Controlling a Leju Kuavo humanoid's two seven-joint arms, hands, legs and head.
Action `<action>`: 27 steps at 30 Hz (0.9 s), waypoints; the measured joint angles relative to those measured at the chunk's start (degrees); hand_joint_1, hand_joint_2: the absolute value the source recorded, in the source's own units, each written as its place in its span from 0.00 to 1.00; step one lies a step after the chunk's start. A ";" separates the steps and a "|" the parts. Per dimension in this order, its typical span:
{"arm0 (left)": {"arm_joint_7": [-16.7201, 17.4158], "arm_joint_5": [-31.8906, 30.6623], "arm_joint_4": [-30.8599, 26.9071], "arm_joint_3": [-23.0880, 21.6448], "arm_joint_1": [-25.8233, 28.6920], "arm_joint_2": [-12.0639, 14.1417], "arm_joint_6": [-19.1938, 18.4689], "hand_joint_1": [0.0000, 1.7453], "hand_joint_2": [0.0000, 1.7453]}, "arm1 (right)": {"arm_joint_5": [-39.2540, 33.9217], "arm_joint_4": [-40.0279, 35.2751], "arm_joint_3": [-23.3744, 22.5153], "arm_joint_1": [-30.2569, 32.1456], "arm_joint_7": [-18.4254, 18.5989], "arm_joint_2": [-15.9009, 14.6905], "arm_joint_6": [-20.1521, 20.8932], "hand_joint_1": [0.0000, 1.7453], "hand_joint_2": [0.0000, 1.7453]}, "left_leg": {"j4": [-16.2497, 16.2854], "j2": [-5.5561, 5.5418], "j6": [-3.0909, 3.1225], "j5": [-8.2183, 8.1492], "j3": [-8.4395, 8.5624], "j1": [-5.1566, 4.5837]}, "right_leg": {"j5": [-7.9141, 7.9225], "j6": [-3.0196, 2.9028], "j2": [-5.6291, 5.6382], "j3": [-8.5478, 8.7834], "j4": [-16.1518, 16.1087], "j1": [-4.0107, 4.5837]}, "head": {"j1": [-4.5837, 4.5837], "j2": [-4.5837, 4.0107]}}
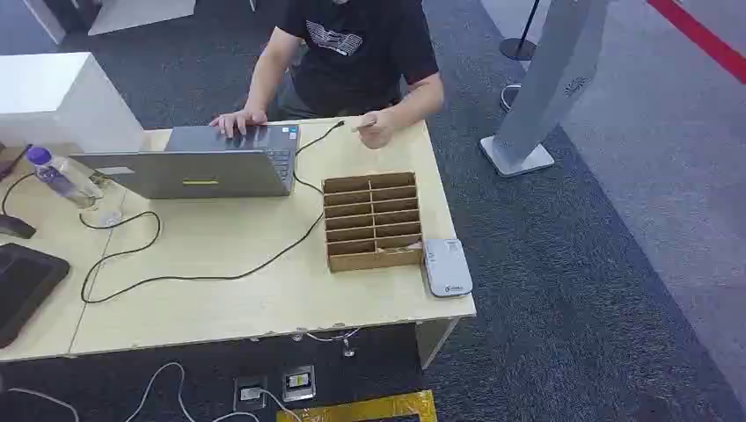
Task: Pass the card to the sensor for recognition and then transmit it.
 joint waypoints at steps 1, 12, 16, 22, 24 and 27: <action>-0.09 0.00 0.00 0.00 0.00 0.00 -0.02 0.00 0.00 | -0.02 0.00 0.00 0.00 -0.15 0.00 -0.02 0.00 0.00 | 0.00 0.00 0.00 0.00 0.00 0.00 | 0.00 0.00 0.00 0.00 0.00 0.00 | 0.00 0.00; -0.13 0.00 0.00 0.00 0.00 0.00 -0.13 0.00 0.00 | -0.02 0.00 0.00 0.00 -0.35 0.00 0.17 0.00 0.00 | 0.00 0.00 0.00 0.00 0.00 0.00 | 0.00 0.00 0.00 0.00 0.00 0.00 | 0.00 0.00; -0.13 -0.02 0.00 0.00 -0.01 0.00 -0.31 0.00 0.00 | -0.02 0.00 0.00 0.00 -0.46 0.00 0.20 0.00 0.00 | 0.00 0.00 0.00 0.00 0.00 0.00 | 0.00 0.00 0.00 0.00 0.00 0.00 | 0.00 0.00; -0.15 -0.11 0.00 0.00 -0.02 0.11 -0.46 0.00 0.00 | 0.22 0.00 0.00 -0.01 -0.79 0.00 0.26 0.00 0.00 | 0.00 0.00 0.00 0.00 0.00 0.00 | 0.00 0.00 0.00 0.00 0.00 0.00 | 0.00 0.00; -0.31 -0.11 0.00 0.00 -0.03 0.22 -0.57 0.00 0.00 | -0.24 0.00 0.00 -0.01 -0.92 0.00 -0.18 0.00 0.00 | 0.00 0.00 0.00 0.00 0.00 0.00 | 0.00 0.00 0.00 0.00 0.00 0.00 | 0.00 0.00; -0.59 -0.11 0.00 0.00 -0.04 0.33 -0.63 0.00 0.00 | -2.01 0.00 -0.28 -0.02 -1.29 -0.48 -1.93 0.00 0.00 | 0.00 0.00 0.00 0.00 0.00 -0.02 | 0.00 0.00 -0.01 0.00 0.00 -0.03 | -0.02 0.00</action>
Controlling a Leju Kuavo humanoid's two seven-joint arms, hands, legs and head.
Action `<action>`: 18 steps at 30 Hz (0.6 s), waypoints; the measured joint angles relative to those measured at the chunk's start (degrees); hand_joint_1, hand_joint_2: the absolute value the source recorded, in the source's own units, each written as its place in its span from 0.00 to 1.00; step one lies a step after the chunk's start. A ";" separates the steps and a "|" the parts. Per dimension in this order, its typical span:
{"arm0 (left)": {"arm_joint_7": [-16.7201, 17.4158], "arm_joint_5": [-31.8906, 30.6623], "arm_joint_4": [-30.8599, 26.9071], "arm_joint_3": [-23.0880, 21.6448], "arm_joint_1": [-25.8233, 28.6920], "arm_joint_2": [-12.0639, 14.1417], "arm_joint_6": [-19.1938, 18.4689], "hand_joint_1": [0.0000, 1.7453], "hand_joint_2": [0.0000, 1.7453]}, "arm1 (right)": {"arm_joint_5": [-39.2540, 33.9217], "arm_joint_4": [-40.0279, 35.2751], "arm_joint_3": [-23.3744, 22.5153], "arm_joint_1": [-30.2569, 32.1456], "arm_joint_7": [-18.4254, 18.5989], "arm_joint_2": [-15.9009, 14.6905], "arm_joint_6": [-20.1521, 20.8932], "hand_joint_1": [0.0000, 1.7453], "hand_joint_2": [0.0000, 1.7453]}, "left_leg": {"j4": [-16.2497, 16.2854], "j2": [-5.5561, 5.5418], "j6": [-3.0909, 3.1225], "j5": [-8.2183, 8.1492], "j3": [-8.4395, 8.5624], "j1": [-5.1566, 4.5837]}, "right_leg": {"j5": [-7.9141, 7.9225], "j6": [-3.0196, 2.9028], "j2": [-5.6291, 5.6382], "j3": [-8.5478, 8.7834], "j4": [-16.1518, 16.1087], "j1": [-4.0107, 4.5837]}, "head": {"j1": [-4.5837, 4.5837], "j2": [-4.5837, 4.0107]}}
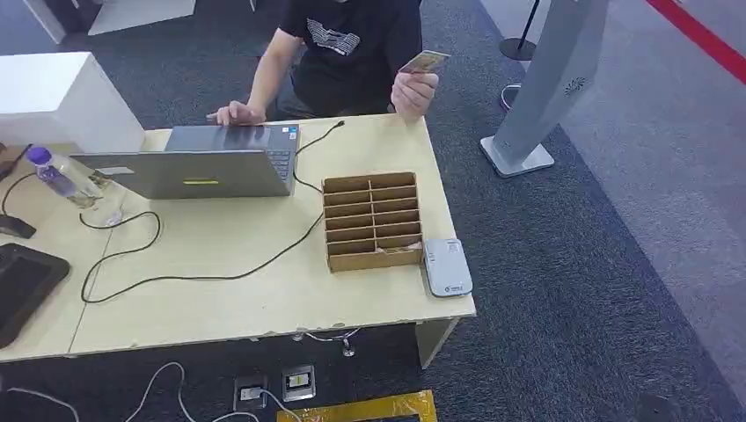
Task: Pass the card to the sensor for recognition and then transmit it.
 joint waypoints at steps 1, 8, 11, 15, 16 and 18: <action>-0.15 0.04 0.00 0.00 0.00 0.07 0.00 0.00 0.00 | -0.50 0.00 -0.20 -0.03 -0.13 -0.46 -0.52 0.00 0.00 | 0.00 0.00 0.00 0.00 0.00 -0.03 | 0.00 0.00 -0.01 0.00 0.00 -0.03 | 0.02 0.00; -0.52 0.61 0.00 -0.02 0.01 0.90 0.00 0.00 0.00 | -6.24 -0.17 -4.30 -1.15 -3.03 -10.10 -2.75 0.00 0.00 | 0.01 0.00 0.10 -0.03 0.00 -0.29 | 0.04 0.07 0.00 -0.01 0.00 -0.28 | -0.02 0.00; -0.50 0.76 0.00 -0.02 0.03 0.94 0.00 0.00 0.00 | -6.60 -0.53 -5.99 -1.88 -3.15 -15.31 -2.97 0.00 0.00 | 0.02 0.00 0.19 -0.04 0.00 -0.35 | 0.06 0.10 -0.01 -0.01 -0.01 -0.34 | -0.04 0.00; -1.00 1.86 0.00 -0.02 0.03 0.92 0.18 0.00 0.00 | -6.62 -1.00 -8.11 -3.14 -4.77 -22.68 -3.17 0.00 0.00 | 0.02 0.00 0.21 -0.04 0.00 -0.43 | 0.07 0.13 -0.01 -0.02 -0.01 -0.44 | 0.00 0.00; -1.05 1.95 0.00 -0.02 0.03 0.92 0.22 0.00 0.00 | -6.64 -1.16 -8.48 -3.49 -5.18 -24.18 -3.14 0.00 0.00 | 0.02 0.00 0.21 -0.04 0.01 -0.43 | 0.07 0.13 -0.01 -0.02 -0.01 -0.44 | 0.00 0.00; -1.07 2.16 0.00 -0.02 0.03 0.90 0.39 0.00 0.00 | -6.77 -1.36 -9.51 -4.12 -7.02 -27.02 -3.19 0.00 0.00 | 0.02 0.00 0.22 -0.04 0.01 -0.43 | 0.07 0.13 -0.01 -0.02 -0.01 -0.44 | 0.00 0.00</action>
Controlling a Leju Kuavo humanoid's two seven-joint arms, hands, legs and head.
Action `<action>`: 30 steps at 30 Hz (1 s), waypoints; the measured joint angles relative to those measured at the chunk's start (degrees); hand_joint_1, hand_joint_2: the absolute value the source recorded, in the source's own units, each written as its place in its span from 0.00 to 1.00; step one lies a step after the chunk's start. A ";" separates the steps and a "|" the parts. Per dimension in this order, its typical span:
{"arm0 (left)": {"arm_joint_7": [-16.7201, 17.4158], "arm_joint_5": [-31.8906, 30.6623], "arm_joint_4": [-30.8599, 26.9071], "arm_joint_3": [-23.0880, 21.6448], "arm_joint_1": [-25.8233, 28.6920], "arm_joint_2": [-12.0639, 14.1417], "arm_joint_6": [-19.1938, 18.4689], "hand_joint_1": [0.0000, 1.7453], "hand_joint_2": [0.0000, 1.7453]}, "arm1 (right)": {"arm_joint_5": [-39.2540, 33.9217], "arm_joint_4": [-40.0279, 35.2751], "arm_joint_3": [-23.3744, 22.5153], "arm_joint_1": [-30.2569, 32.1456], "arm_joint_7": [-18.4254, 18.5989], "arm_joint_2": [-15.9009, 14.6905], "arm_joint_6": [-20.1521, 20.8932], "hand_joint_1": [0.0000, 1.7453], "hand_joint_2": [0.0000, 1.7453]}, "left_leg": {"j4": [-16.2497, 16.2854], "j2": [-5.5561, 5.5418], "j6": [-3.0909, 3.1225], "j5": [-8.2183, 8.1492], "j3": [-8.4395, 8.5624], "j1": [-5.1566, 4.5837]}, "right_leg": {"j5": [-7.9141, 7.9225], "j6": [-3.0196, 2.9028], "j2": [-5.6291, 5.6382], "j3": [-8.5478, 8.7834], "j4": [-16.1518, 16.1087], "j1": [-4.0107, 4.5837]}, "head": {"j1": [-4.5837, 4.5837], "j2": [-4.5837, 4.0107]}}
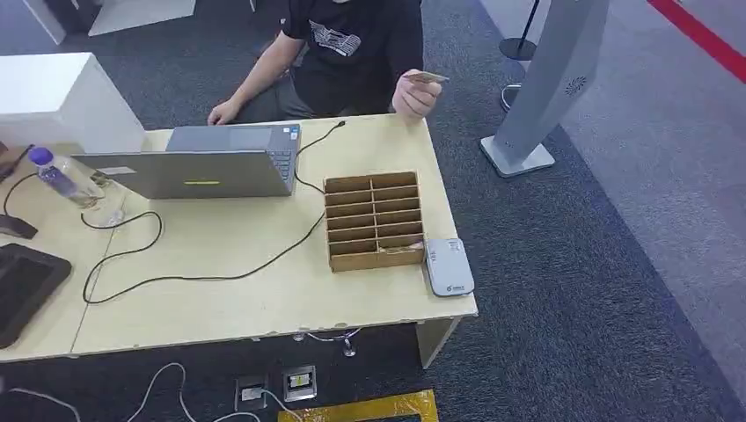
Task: Pass the card to the sensor for recognition and then transmit it.
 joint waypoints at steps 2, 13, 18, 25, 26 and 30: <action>0.02 0.37 0.00 0.00 0.00 0.00 0.37 0.00 0.00 | -0.13 -0.28 -0.96 -0.70 -3.64 -2.50 0.37 0.00 0.00 | 0.00 0.00 0.00 0.00 0.00 -0.01 | 0.00 0.00 0.00 0.00 0.00 -0.01 | -0.02 0.00; 0.94 1.49 0.00 0.00 0.10 -0.15 1.16 0.00 0.00 | 0.28 -3.08 -3.91 -7.56 -10.33 -15.84 5.57 0.00 0.00 | 0.00 -0.01 0.04 0.02 -0.04 -0.01 | 0.01 0.01 -0.04 0.00 0.01 -0.01 | 0.00 0.00; 1.33 1.55 0.00 0.00 -0.02 -0.35 1.46 0.00 0.00 | 2.93 -4.98 -3.65 -13.88 -10.64 -18.86 5.75 0.00 0.00 | 0.00 0.02 0.09 0.06 0.00 0.00 | 0.04 0.06 -0.06 0.02 0.01 0.00 | 0.02 0.00; 1.35 1.57 0.00 -0.02 0.07 -0.68 1.51 0.00 0.00 | 2.84 -5.51 -3.56 -16.20 -11.54 -20.24 5.75 0.00 0.00 | 0.00 -0.06 0.15 0.10 -0.08 -0.01 | 0.04 0.06 -0.19 0.02 0.01 0.00 | 0.00 0.00; 1.35 1.55 0.00 -0.02 0.06 -0.72 1.49 0.00 0.00 | 2.75 -5.60 -3.54 -16.50 -12.13 -20.37 5.75 0.00 0.00 | 0.00 -0.06 0.15 0.10 -0.08 -0.01 | 0.04 0.06 -0.18 0.02 0.01 0.00 | 0.00 0.00; 1.00 1.46 0.00 -0.02 0.05 -0.74 1.29 0.00 0.00 | 2.73 -6.60 -3.06 -21.02 -14.14 -20.83 6.14 0.00 0.00 | 0.00 -0.03 0.16 0.10 -0.12 -0.05 | 0.08 0.12 -0.16 0.00 0.01 -0.04 | -0.04 0.00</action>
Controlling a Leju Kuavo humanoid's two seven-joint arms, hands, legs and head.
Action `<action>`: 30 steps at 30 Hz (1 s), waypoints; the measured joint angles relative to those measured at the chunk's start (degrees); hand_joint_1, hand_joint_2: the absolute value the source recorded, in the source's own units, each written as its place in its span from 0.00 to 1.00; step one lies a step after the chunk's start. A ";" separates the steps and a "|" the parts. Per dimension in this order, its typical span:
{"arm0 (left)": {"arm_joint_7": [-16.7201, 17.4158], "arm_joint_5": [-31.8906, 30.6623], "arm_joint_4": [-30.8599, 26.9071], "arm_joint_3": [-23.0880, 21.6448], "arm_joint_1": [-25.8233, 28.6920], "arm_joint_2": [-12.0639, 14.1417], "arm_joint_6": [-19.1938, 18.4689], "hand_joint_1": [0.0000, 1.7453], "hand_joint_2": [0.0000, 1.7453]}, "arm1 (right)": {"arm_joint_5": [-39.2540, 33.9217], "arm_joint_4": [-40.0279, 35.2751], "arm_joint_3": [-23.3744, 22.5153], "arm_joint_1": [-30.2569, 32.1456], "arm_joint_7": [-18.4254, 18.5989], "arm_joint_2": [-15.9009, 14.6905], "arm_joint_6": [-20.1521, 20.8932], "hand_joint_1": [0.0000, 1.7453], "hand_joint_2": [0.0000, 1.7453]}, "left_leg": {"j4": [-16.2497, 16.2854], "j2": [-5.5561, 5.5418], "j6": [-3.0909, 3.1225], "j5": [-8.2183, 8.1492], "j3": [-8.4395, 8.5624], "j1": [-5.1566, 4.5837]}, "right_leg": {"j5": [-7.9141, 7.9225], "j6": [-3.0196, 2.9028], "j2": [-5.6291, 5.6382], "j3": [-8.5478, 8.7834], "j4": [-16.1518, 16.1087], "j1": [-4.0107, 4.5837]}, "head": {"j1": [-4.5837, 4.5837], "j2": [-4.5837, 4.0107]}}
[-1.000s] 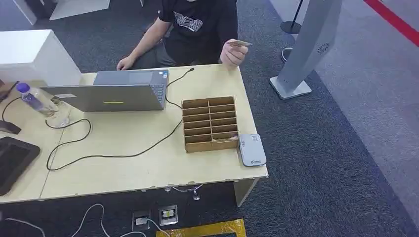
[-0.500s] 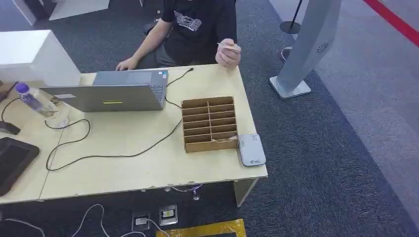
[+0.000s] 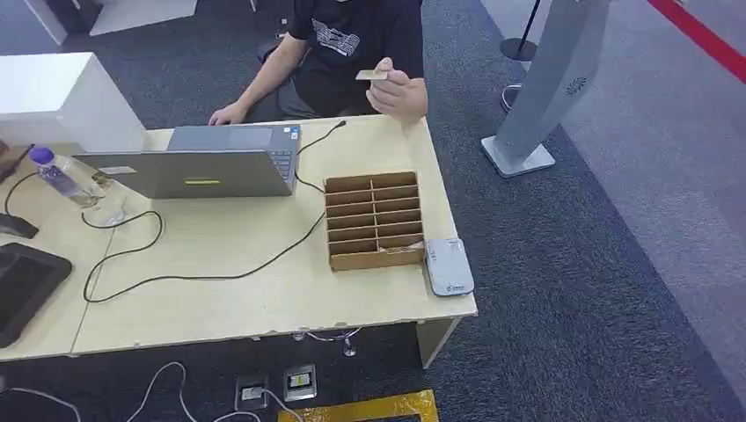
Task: Pass the card to the sensor for recognition and then transmit it.
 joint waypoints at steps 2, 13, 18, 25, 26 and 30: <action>-0.55 -0.28 0.00 0.00 -0.10 0.26 -0.33 0.00 0.00 | 1.72 -1.02 1.81 -5.22 -0.52 -0.89 -1.39 0.00 0.00 | -0.01 0.01 0.03 0.02 -0.09 -0.03 | 0.01 0.01 0.00 0.02 0.05 -0.03 | 0.02 0.00; -1.31 -1.16 0.00 -0.15 -0.54 0.77 -1.49 0.00 0.00 | 2.71 -7.83 28.18 -34.45 -5.40 1.12 -6.43 0.00 0.00 | -0.02 -0.15 0.16 0.21 -0.16 -0.01 | 0.05 0.06 -0.19 0.11 0.13 0.01 | 0.04 0.00; -1.31 -1.11 0.00 -0.17 -0.60 1.11 -1.68 0.00 0.00 | 1.53 -10.45 40.36 -41.37 -1.57 5.18 -4.04 0.00 0.00 | -0.02 -0.19 0.16 0.23 -0.16 -0.02 | 0.06 0.06 -0.21 0.11 0.14 0.00 | 0.02 0.00; -1.92 -1.42 0.00 -0.26 -0.87 1.42 -2.84 0.00 0.00 | 4.85 -13.51 59.11 -46.70 2.69 12.70 2.82 0.00 0.00 | 0.00 -0.32 0.06 0.38 -0.06 0.07 | 0.15 0.03 -0.25 0.00 0.15 0.09 | 0.02 0.00; -2.18 -1.68 0.00 -0.33 -0.82 1.46 -2.95 0.00 0.00 | 5.09 -13.81 61.06 -46.89 2.47 13.53 2.32 0.00 0.00 | 0.00 -0.33 0.06 0.38 -0.08 0.08 | 0.15 0.03 -0.27 0.01 0.15 0.11 | 0.09 0.00; -3.13 -2.01 0.00 -0.46 -0.70 1.57 -3.39 0.00 0.00 | 6.32 -14.58 67.70 -47.02 0.68 16.79 1.84 0.00 0.00 | 0.00 -0.32 0.06 0.38 -0.09 0.08 | 0.16 0.02 -0.25 0.00 0.15 0.11 | 0.04 0.00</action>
